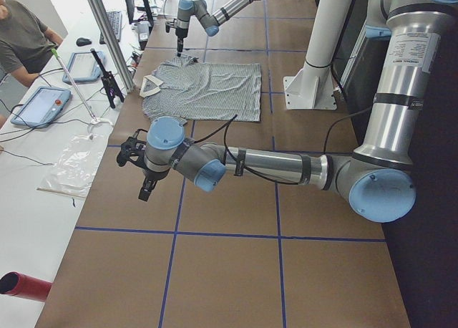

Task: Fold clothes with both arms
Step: 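Move the right gripper to the sleeve nearest it on the striped polo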

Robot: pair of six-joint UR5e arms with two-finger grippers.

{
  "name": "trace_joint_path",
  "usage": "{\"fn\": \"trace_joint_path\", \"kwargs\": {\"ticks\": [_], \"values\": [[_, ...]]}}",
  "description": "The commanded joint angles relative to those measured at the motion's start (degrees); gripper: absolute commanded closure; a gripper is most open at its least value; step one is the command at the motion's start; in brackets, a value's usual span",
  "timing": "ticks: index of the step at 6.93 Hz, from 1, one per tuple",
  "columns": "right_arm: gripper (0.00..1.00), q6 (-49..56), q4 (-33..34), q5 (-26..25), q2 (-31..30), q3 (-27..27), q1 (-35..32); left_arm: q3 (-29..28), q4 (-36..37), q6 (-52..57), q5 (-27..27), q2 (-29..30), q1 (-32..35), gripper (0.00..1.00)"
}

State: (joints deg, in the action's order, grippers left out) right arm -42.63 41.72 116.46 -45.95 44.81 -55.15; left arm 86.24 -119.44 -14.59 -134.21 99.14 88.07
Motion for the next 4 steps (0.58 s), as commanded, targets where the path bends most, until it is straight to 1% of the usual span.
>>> {"fn": "trace_joint_path", "kwargs": {"ticks": [1,4], "values": [[1.0,0.0,0.03,0.0,0.77,-0.16,0.05,-0.02,0.0,0.0,0.0,0.0,0.0,0.0],[1.0,0.0,0.12,0.17,1.22,0.54,-0.04,0.07,0.0,0.0,0.0,0.0,0.0,0.0]]}}
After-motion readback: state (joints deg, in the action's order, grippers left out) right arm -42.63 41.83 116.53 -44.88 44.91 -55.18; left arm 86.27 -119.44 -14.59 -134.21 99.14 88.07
